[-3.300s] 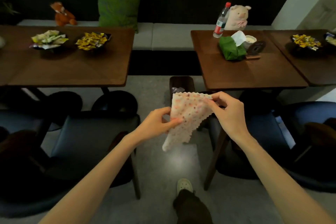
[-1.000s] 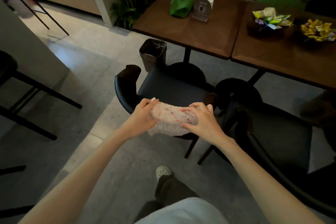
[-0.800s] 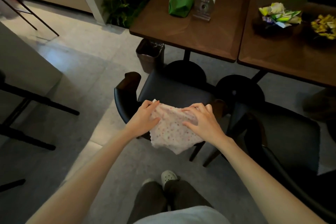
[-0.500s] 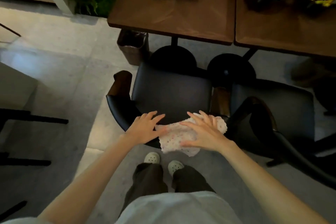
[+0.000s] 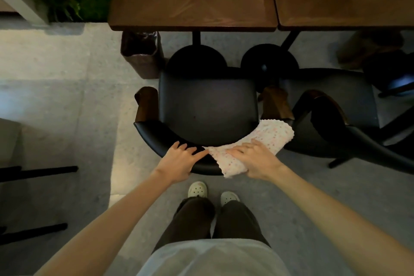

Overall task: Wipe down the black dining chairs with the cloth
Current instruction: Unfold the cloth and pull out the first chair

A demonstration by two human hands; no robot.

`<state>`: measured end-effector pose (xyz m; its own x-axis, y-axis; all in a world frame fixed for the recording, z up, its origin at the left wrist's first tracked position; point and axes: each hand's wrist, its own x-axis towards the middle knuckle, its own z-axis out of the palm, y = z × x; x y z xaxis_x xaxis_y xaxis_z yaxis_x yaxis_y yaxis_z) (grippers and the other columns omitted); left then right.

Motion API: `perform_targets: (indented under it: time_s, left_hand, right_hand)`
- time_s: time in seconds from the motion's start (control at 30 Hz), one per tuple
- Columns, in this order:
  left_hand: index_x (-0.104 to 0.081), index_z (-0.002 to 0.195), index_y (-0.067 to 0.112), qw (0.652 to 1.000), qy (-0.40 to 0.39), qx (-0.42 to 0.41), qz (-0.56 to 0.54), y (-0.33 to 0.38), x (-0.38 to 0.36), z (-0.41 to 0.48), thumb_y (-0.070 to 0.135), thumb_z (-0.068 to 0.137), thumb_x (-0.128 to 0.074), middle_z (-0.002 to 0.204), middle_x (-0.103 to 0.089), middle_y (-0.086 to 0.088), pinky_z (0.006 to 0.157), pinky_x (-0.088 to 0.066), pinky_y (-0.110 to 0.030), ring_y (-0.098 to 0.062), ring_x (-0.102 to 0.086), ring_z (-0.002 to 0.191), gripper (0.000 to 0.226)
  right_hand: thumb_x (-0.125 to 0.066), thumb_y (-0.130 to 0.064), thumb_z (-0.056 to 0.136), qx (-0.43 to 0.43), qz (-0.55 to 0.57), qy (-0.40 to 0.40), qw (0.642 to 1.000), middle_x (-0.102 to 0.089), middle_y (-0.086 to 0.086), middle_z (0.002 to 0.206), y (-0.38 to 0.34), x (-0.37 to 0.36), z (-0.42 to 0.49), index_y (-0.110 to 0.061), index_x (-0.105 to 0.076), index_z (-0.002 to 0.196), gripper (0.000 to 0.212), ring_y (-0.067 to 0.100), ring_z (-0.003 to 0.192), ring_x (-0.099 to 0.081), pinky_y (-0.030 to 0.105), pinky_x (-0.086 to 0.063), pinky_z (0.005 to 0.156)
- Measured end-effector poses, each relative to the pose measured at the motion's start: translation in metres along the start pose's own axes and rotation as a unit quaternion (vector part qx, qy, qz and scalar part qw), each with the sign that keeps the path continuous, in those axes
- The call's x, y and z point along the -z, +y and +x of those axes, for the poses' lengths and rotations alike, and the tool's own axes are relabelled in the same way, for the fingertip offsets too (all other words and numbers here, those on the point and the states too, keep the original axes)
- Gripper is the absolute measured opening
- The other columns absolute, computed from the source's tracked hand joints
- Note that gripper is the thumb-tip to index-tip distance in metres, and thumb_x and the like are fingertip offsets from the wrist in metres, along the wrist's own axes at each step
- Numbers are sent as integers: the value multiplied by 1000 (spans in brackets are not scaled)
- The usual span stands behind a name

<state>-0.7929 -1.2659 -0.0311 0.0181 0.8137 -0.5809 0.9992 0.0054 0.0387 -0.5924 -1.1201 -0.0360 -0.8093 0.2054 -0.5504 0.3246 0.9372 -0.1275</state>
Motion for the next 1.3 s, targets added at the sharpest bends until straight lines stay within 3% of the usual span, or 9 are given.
perform_targets:
  time_s: [0.3,0.9,1.3]
  left_hand:
    - [-5,153,29,999,-7,-25,38,4,-6,-10,31,95,-52,151,-36,-8,112,-29,-46,-34,-39,135,74]
    - [-6,153,30,1000,-7,1,18,103,-57,-80,32,97,-50,153,-34,-6,113,-28,-45,-32,-36,137,71]
    - [-8,153,33,1000,-9,16,-7,133,-86,-107,33,96,-53,155,-32,-4,116,-24,-45,-30,-33,140,73]
  right_hand:
    - [-62,-21,86,12,-41,15,999,-48,5,145,-15,-6,-7,-18,-34,146,67,26,126,-49,39,-34,108]
    - [-62,-21,87,42,-43,19,998,-50,4,144,-54,-65,-99,-19,-34,148,67,26,123,-53,39,-38,107]
    - [-62,-20,87,52,-30,41,997,-50,1,144,-76,-97,-127,-21,-33,148,68,23,122,-54,37,-37,107]
